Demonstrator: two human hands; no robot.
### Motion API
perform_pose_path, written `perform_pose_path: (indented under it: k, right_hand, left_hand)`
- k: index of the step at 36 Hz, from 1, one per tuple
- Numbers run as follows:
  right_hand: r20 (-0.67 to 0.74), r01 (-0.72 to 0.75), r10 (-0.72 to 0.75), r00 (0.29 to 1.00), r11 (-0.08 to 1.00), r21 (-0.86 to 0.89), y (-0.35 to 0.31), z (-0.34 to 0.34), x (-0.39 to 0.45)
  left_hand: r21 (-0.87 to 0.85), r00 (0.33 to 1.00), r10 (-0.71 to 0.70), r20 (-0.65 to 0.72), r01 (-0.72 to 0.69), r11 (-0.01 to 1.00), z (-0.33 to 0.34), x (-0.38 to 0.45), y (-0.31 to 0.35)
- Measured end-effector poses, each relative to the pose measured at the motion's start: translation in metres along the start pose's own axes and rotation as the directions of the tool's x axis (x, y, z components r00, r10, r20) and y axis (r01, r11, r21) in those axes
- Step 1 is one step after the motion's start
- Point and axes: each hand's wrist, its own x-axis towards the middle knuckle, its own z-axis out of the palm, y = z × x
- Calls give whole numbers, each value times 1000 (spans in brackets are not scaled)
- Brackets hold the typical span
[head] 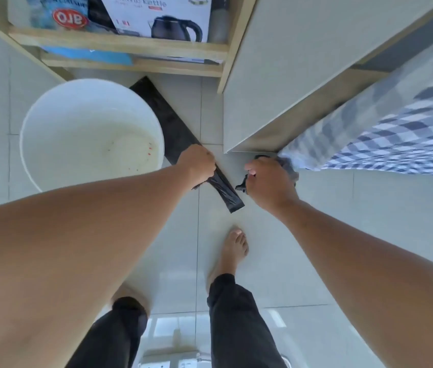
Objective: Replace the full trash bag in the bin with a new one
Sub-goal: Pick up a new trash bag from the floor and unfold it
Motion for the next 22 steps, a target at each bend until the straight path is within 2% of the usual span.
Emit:
perform_pose_path:
  k: [3, 7, 9, 11, 12, 16, 17, 19, 20, 22]
  right_hand:
    - [83, -27, 22, 996, 998, 65, -7, 22, 16]
    - [170, -117, 104, 980, 991, 67, -6, 55, 40]
    - [191, -137, 124, 974, 989, 56, -2, 75, 54]
    - [225, -156, 143, 964, 987, 45, 4, 91, 63]
    - [243, -177, 162, 956, 984, 38, 8, 102, 71]
    - [302, -229, 206, 931, 973, 42, 21, 139, 99]
    - [313, -228, 206, 927, 973, 35, 24, 146, 104]
    - [335, -244, 213, 918, 969, 50, 29, 163, 117]
    - [343, -247, 211, 915, 967, 66, 31, 171, 124]
    - [370, -233, 190, 909, 970, 74, 31, 181, 135]
  left_hand:
    - [-87, 998, -47, -29, 44, 995, 3, 9, -18]
    - [-245, 992, -115, -54, 98, 965, 20, 23, -43]
    - [-248, 986, -154, -60, 135, 959, 32, 32, -54]
    - [-10, 994, -99, -55, 98, 995, 42, 33, -62]
    - [46, 987, -132, -93, 136, 990, 47, 37, -68]
    - [-114, 948, -248, -197, 229, 967, 63, 71, -95]
    - [-251, 942, -276, -192, 225, 941, 68, 79, -104]
    - [-475, 885, -415, -212, 278, 835, 75, 101, -116]
    - [-528, 858, -464, -223, 294, 797, 80, 113, -123]
    - [-596, 858, -479, -187, 289, 749, 86, 130, -130]
